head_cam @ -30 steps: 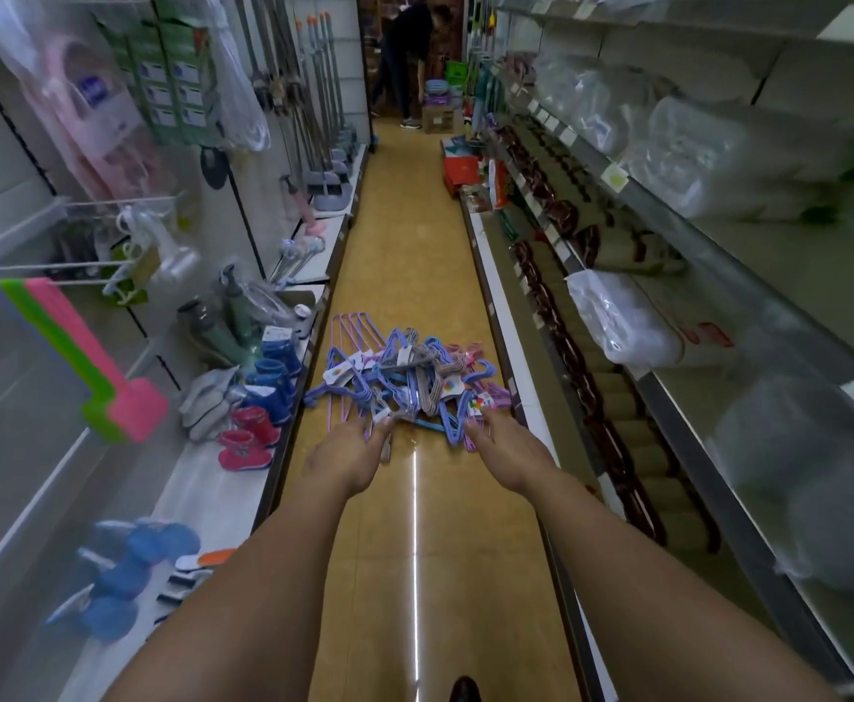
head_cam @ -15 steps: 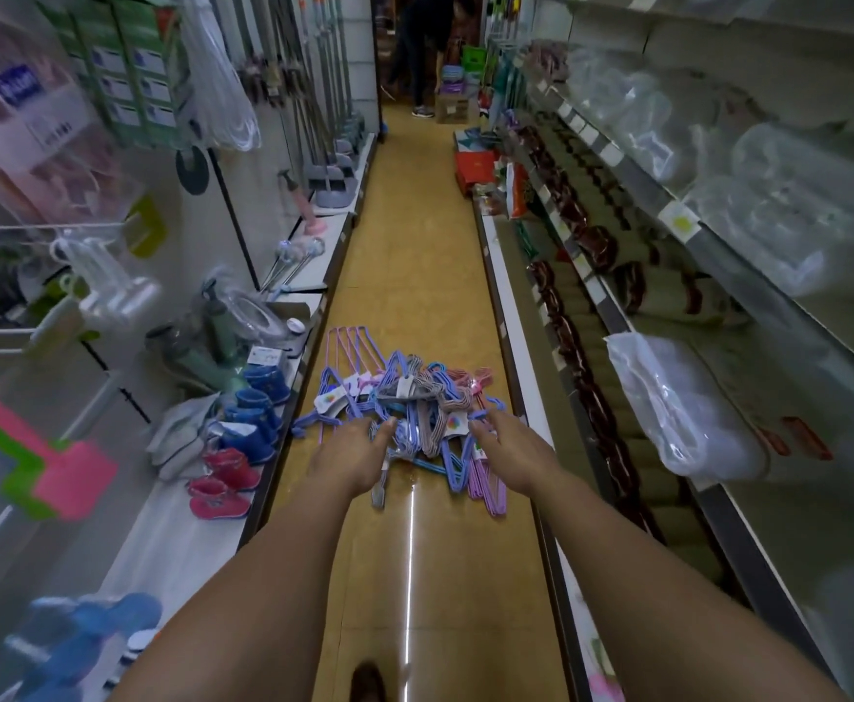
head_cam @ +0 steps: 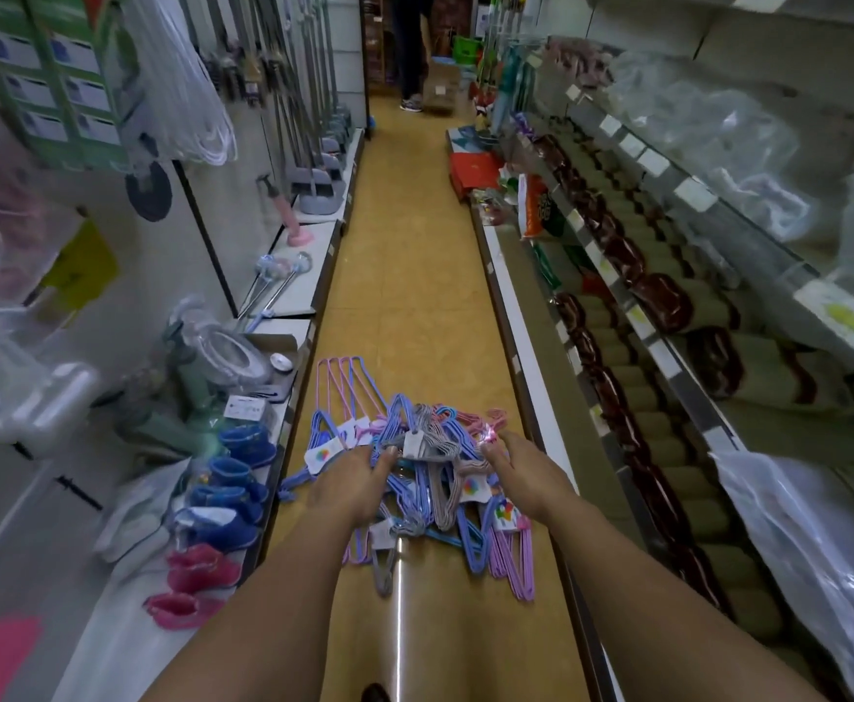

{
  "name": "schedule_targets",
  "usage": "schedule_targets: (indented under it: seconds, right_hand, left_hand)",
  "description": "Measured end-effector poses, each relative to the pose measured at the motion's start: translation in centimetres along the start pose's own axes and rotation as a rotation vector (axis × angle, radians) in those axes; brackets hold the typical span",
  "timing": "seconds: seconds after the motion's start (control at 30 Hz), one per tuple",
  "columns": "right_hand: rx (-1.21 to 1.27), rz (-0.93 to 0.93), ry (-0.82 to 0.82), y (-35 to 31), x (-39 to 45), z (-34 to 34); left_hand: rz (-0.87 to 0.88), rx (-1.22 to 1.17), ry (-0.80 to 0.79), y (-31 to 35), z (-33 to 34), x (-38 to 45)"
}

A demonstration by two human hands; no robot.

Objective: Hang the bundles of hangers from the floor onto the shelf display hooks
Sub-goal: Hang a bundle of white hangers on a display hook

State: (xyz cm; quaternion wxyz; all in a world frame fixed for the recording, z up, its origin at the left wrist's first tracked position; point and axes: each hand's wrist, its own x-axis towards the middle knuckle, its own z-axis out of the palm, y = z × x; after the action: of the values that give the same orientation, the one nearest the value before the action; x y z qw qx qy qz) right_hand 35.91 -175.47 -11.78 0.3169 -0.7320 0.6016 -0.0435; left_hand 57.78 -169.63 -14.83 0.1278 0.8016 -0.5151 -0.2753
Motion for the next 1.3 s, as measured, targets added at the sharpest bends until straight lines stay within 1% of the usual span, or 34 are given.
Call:
schedule_targets:
  seconds: [0.13,0.23,0.33,0.47,0.6,0.77,0.87,0.97,1.07,1.17,1.3]
  right_hand:
    - [-0.01,0.039,-0.015,-1.3,5.2,1.4]
    - [-0.02,0.048,-0.045,-1.6,8.4,2.6]
    - [-0.012,0.068,-0.078,-1.6,11.1,3.9]
    - [-0.033,0.069,-0.125,-0.3,15.4,6.7]
    - [-0.054,0.067,-0.174,2.1,20.0,11.3]
    - [-0.081,0.075,-0.265,7.7,26.4,19.9]
    - [-0.065,0.091,-0.314,11.4,29.8,25.5]
    - [-0.07,0.094,-0.349,14.8,32.6,30.6]
    - [-0.082,0.084,-0.375,18.0,35.0,35.7]
    - [-0.125,0.072,-0.39,20.7,37.0,40.2]
    - [-0.175,0.09,-0.456,23.3,38.7,44.8]
  left_hand:
    - [-0.038,0.027,-0.058,-2.0,-0.1,5.7]
    - [-0.029,-0.01,-0.114,-3.3,1.0,8.8]
    - [-0.013,-0.028,-0.145,-4.5,2.8,10.9]
    - [-0.074,-0.028,-0.182,-7.0,6.5,14.2]
    - [-0.104,-0.059,-0.187,-10.1,11.4,17.0]
    - [-0.183,0.026,-0.214,-13.7,19.1,20.9]
    - [-0.211,0.029,-0.23,-16.0,24.8,23.7]
    - [-0.194,0.055,-0.281,-18.2,30.2,26.8]
    - [-0.171,0.018,-0.293,-20.0,35.3,29.6]
    - [-0.143,0.006,-0.309,-21.5,40.0,32.3]
    - [-0.105,0.051,-0.374,-22.4,45.0,35.5]
